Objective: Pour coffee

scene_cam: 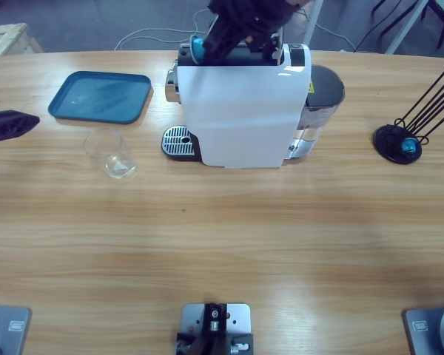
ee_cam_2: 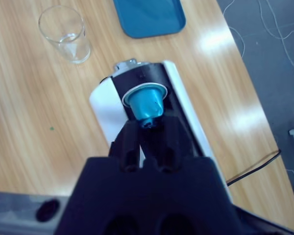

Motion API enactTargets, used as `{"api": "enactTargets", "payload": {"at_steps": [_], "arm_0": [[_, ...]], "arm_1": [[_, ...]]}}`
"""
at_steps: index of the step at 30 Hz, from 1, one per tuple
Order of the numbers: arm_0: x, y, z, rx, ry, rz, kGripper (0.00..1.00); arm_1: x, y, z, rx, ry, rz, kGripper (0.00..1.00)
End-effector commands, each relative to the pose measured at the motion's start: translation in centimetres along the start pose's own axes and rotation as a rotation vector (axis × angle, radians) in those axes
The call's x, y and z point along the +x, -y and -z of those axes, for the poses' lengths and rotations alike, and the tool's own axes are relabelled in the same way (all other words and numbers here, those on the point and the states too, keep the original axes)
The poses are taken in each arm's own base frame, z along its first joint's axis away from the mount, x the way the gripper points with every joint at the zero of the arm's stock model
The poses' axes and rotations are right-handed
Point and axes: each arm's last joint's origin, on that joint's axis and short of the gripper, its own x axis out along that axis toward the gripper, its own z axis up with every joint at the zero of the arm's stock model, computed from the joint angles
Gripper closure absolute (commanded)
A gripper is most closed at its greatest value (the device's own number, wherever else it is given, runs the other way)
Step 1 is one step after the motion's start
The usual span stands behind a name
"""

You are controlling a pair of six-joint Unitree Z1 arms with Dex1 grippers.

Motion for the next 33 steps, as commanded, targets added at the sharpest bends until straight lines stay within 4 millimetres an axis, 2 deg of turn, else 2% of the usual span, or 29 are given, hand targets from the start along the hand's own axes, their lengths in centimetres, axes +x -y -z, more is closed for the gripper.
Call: {"api": "enactTargets", "payload": {"at_steps": [1, 2, 3, 6, 8, 9, 10, 11, 12, 15, 18, 20, 21, 23, 26, 27, 30, 32, 33], "arm_0": [[-0.1, -0.1, 1.3, 0.006, -0.018, 0.002, 0.013], [-0.2, -0.1, 1.3, 0.006, -0.017, 0.003, 0.013], [-0.2, -0.1, 1.4, 0.006, -0.017, 0.004, 0.013], [-0.3, -0.1, 1.5, 0.006, -0.013, 0.008, 0.013], [-0.4, -0.1, 1.6, 0.005, -0.012, 0.014, 0.013], [-0.4, -0.1, 1.7, 0.004, -0.013, 0.015, 0.013], [-0.4, -0.1, 1.7, 0.004, -0.014, 0.015, 0.013], [-0.3, -0.1, 1.6, 0.006, -0.017, 0.017, 0.013], [-0.2, -0.1, 1.6, 0.006, -0.019, 0.018, 0.013], [0.2, 0.0, 1.5, 0.006, -0.025, 0.027, 0.013], [0.3, 0.0, 1.5, 0.007, -0.03, 0.04, 0.013], [0.2, 0.1, 1.5, 0.008, -0.028, 0.044, 0.013], [0.2, 0.1, 1.5, 0.008, -0.028, 0.045, 0.013], [0.2, 0.1, 1.5, 0.008, -0.029, 0.051, 0.017], [0.1, 0.1, 1.6, 0.007, -0.026, 0.051, 0.018], [0.0, 0.1, 1.6, 0.007, -0.024, 0.052, 0.018], [-0.2, 0.1, 1.6, 0.007, -0.018, 0.051, 0.018], [-0.3, 0.1, 1.6, 0.007, -0.015, 0.05, 0.018], [-0.4, 0.1, 1.6, 0.007, -0.012, 0.051, 0.018]], "arm_1": [[4.2, 0.0, 1.9, 0.045, -0.12, -0.045, 0.073], [4.2, 0.0, 1.9, 0.046, -0.117, -0.056, 0.016], [4.2, 0.0, 1.9, 0.047, -0.117, -0.059, 0.0], [3.4, 0.0, 1.7, 0.045, -0.109, -0.047, 0.0], [0.8, -0.3, 0.5, 0.029, -0.056, -0.017, 0.003], [-1.5, -0.9, -0.6, 0.009, -0.004, -0.006, 0.061], [-4.0, -1.7, -1.6, -0.011, 0.057, -0.003, 0.239], [-7.4, -2.7, -2.6, -0.03, 0.144, -0.029, 0.765], [-10.1, -3.4, -3.1, -0.04, 0.202, -0.046, 1.0], [-17.1, -5.2, -2.5, -0.065, 0.272, -0.004, 1.0], [-20.7, -6.3, -0.3, -0.108, 0.169, -0.028, 1.0], [-23.2, -6.5, 1.5, -0.077, 0.121, 0.05, 1.0], [-23.4, -6.4, 2.5, -0.015, 0.124, 0.137, 1.0], [-21.8, -5.6, 3.9, 0.126, 0.115, 0.378, 1.0], [-17.5, -4.6, 4.7, 0.316, 0.176, 0.651, 1.0], [-15.5, -4.4, 4.6, 0.377, 0.198, 0.716, 1.0], [-9.5, -4.8, 3.3, 0.475, 0.192, 0.734, 1.0], [-6.4, -5.4, 2.9, 0.512, 0.219, 0.72, 1.0], [-5.7, -5.5, 2.8, 0.524, 0.232, 0.744, 1.0]]}}
